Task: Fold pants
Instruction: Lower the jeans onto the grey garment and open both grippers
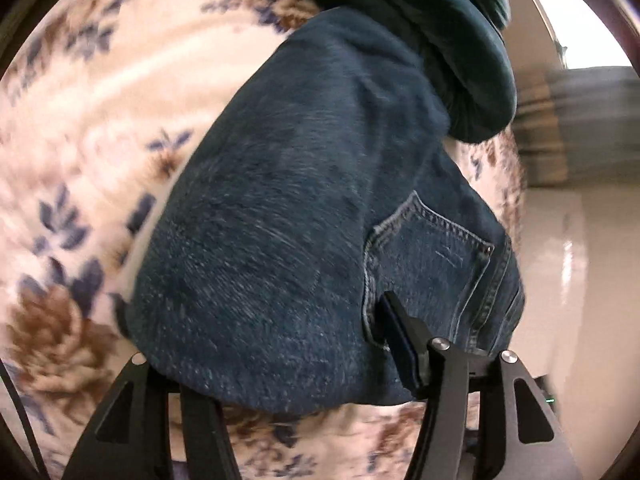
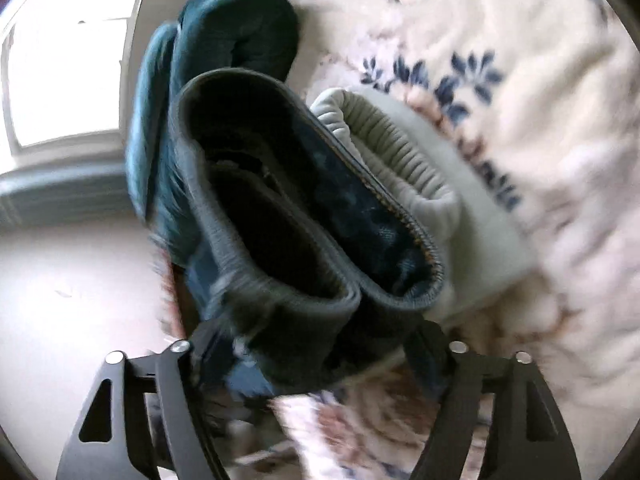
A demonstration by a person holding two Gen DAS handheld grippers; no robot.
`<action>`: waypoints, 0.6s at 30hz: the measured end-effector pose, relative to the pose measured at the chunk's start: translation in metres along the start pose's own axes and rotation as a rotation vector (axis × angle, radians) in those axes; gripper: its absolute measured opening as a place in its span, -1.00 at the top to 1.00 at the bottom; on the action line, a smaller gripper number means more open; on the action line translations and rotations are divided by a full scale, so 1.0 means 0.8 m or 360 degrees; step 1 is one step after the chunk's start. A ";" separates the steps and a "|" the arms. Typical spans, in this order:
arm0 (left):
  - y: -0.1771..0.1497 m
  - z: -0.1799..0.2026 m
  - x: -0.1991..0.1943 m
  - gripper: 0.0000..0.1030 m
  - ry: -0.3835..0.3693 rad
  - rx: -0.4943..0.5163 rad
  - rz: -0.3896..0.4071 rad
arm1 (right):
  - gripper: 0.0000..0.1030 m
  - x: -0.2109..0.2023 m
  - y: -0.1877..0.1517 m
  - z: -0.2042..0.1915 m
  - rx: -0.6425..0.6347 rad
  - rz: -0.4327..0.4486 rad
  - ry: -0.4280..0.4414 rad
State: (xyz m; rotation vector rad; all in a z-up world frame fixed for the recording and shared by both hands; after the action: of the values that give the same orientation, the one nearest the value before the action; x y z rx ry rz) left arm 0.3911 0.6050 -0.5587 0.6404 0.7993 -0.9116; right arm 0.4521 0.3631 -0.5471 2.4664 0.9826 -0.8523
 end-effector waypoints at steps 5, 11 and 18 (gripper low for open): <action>0.001 0.010 -0.014 -0.08 0.0151 0.0159 0.0035 | -0.74 -0.049 -0.002 -0.024 -0.0422 0.0068 -0.0416; -0.016 0.023 -0.028 -0.11 0.0158 0.0212 0.0020 | -0.76 -0.082 0.003 -0.045 -0.0829 0.0170 -0.0809; -0.024 -0.015 -0.015 -0.88 -0.0087 0.0009 0.0043 | -0.78 -0.102 -0.010 -0.059 -0.0915 0.0147 -0.0839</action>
State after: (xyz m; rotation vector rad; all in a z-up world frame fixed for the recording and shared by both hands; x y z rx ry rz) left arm 0.3662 0.6105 -0.5581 0.6273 0.7376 -0.9034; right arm 0.4184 0.3521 -0.4595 1.6708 0.7725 -0.9552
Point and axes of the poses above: each gripper's, at about its wrist camera, not at the fingertips, and x roughly the way its jaws point, z to its right, y to its top, the point moved 8 cm from there along x, roughly the way its jaws point, and after that the axes turned 7 degrees about z, right-handed, at the moved point
